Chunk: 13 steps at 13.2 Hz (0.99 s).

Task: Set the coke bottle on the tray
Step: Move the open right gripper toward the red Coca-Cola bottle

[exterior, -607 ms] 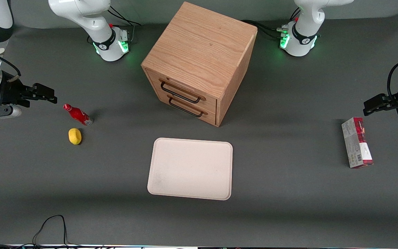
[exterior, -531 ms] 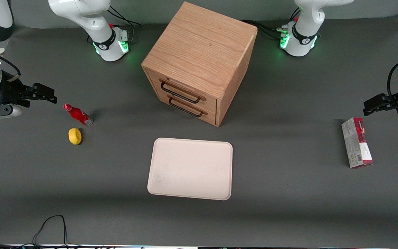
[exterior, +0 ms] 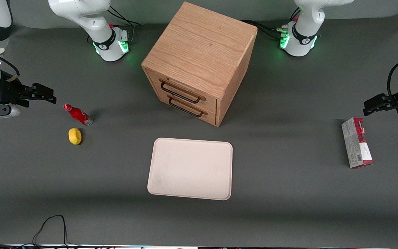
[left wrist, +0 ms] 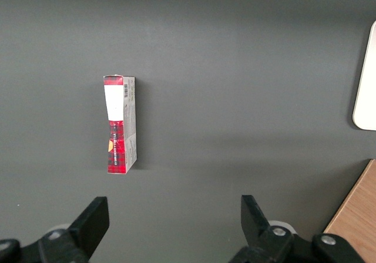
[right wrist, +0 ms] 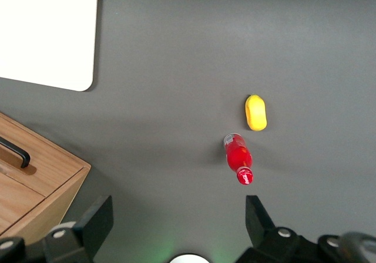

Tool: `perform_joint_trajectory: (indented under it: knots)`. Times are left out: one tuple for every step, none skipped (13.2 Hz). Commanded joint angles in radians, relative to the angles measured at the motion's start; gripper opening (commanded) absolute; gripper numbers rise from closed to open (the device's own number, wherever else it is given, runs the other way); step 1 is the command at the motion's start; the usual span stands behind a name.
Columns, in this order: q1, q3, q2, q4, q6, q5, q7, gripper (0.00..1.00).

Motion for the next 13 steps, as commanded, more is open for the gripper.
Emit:
perform_joint_trajectory:
  knots:
    - [-0.013,-0.025,-0.013,0.006,-0.068,-0.003,0.005,1.00]
    - [-0.008,-0.060,-0.032,-0.008,-0.080,-0.005,-0.031,1.00]
    - [-0.007,-0.080,-0.075,-0.049,-0.088,-0.012,-0.093,1.00]
    - [-0.007,-0.096,-0.130,-0.120,-0.077,-0.026,-0.111,1.00]
    - [-0.005,-0.108,-0.196,-0.205,-0.048,-0.078,-0.121,1.00]
    - [-0.005,-0.110,-0.267,-0.297,-0.010,-0.109,-0.137,1.00]
    - [-0.007,-0.113,-0.320,-0.363,0.022,-0.112,-0.141,1.00]
    - [-0.005,-0.134,-0.345,-0.395,0.038,-0.121,-0.142,1.00]
    - [-0.005,-0.142,-0.347,-0.400,0.039,-0.126,-0.144,1.00]
    - [-0.005,-0.145,-0.347,-0.400,0.039,-0.126,-0.144,1.00]
    - [-0.005,-0.146,-0.347,-0.400,0.038,-0.127,-0.144,1.00]
    - [-0.005,-0.146,-0.347,-0.400,0.039,-0.127,-0.144,1.00]
    - [-0.005,-0.146,-0.346,-0.405,0.041,-0.127,-0.144,1.00]
